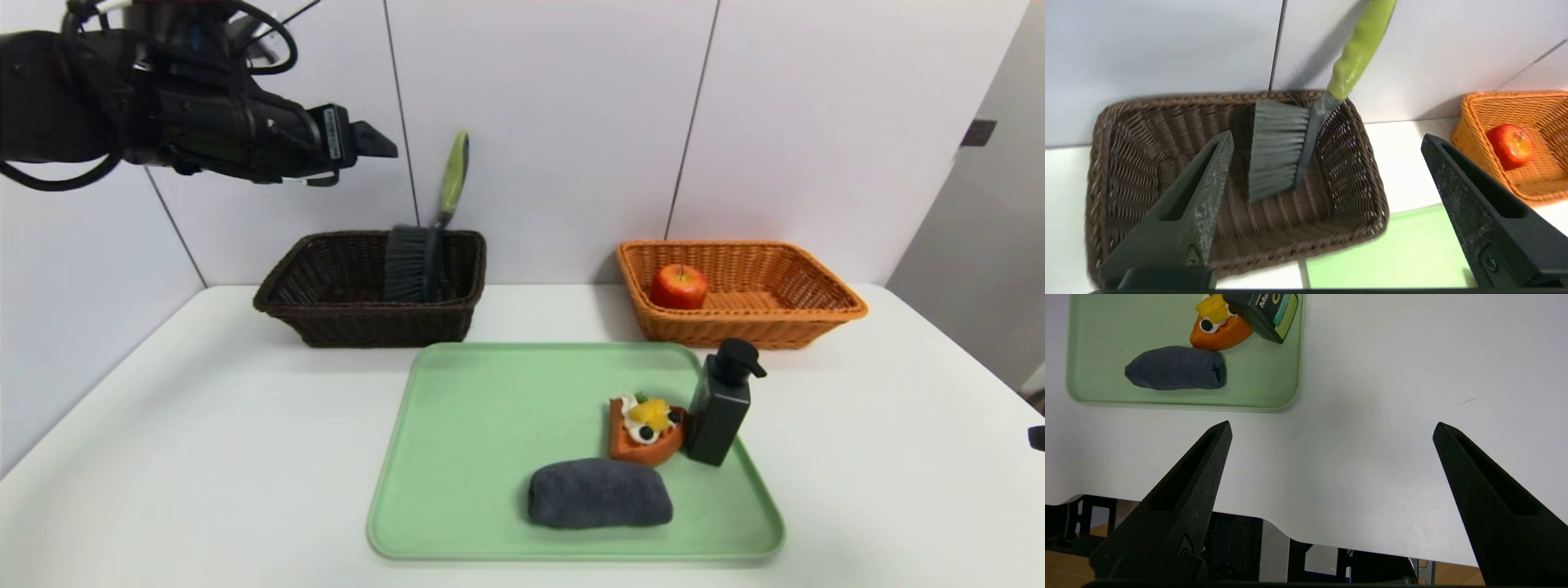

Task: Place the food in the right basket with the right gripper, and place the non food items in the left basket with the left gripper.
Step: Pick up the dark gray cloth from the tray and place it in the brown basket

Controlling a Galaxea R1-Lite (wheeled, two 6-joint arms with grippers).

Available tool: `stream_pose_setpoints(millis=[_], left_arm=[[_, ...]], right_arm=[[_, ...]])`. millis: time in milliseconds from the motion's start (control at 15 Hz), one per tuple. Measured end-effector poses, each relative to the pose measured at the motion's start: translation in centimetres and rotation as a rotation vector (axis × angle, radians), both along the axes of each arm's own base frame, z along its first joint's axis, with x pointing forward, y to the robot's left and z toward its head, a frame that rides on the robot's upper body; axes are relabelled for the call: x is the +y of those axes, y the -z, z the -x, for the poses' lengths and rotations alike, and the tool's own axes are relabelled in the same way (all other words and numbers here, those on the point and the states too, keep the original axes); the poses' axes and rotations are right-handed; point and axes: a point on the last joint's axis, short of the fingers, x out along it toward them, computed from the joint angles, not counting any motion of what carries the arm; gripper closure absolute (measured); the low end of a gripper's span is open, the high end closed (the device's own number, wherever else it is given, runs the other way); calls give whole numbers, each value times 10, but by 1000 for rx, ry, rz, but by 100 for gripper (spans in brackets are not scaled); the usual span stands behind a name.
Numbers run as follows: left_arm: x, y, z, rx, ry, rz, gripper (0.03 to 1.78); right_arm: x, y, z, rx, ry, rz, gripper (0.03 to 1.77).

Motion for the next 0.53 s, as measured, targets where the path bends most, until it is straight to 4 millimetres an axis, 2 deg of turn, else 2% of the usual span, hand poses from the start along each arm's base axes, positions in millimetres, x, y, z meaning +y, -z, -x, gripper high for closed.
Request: stream_pose_setpoints(millis=[267,400,533], left_arm=[[1,-8,46,30,34,-5,15],[-1,-5,65,55,63,-12,14],[-15,4,85,84,134,-30,14]], right_arm=[[0,1,0,6,-1,-1,10],[0,4,0,14,-2,2,10],[0,5,0,18,-2,3,10]])
